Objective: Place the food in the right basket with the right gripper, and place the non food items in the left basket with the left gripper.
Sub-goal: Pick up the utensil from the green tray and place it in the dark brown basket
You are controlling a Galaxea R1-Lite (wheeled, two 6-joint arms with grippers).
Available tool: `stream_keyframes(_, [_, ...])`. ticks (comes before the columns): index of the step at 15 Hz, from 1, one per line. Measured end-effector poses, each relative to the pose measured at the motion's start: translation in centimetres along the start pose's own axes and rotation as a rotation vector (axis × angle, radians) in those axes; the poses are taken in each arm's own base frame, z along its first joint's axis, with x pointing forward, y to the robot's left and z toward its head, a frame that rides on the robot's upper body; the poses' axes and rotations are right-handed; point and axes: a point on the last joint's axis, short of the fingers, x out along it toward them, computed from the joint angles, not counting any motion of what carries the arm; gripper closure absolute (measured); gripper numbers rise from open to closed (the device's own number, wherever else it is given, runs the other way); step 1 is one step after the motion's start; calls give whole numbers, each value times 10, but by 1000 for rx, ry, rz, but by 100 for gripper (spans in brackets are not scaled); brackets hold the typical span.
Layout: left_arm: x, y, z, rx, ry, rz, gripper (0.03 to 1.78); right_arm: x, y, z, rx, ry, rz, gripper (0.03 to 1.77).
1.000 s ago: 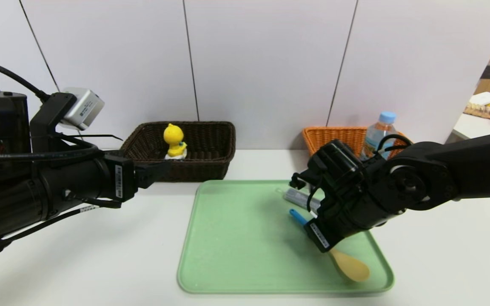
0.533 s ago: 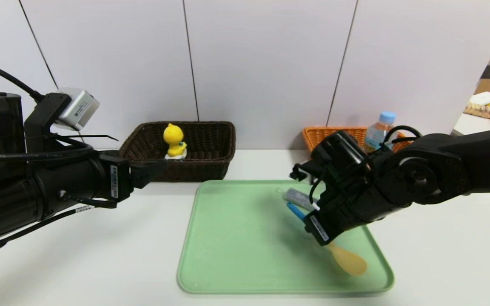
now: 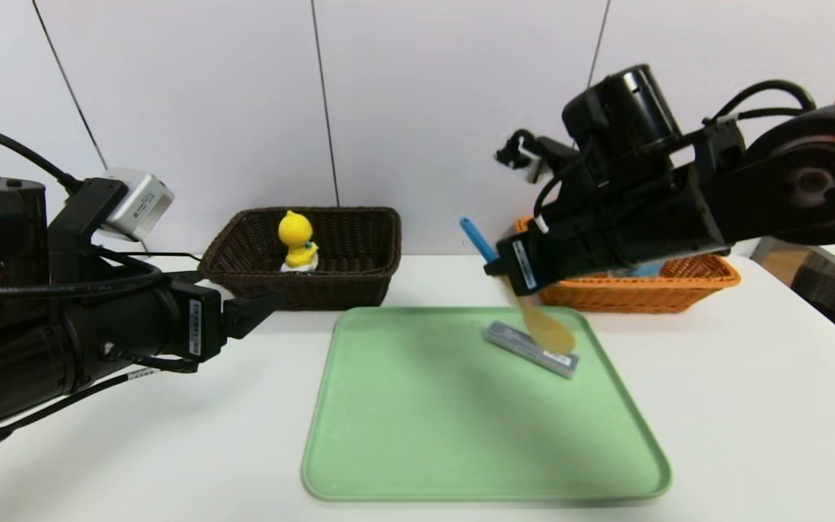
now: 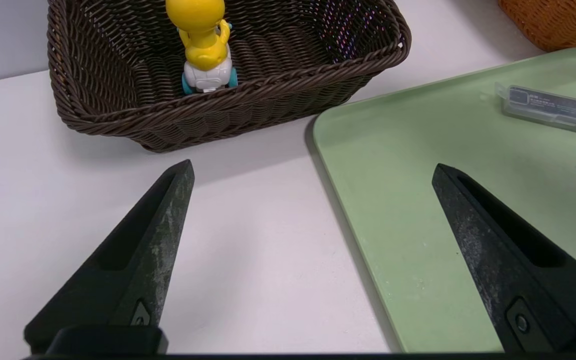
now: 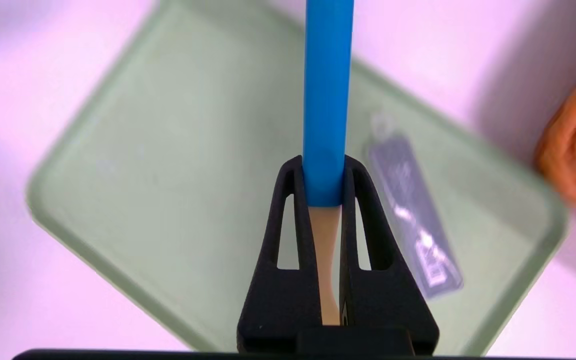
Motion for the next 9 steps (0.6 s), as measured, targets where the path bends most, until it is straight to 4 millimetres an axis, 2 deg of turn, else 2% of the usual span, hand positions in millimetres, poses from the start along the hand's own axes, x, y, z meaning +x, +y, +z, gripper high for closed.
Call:
stream_keyframes(2, [0, 0, -1, 2, 3, 4, 12, 2, 4, 27, -10, -159, 4, 164])
stream_keyframes(6, [0, 0, -2, 2, 7, 9, 12, 26, 21, 76, 7, -510, 4, 164])
stream_keyframes(9, [-1, 1, -2, 2, 4, 22, 12, 55, 36, 88, 51, -600, 32, 164])
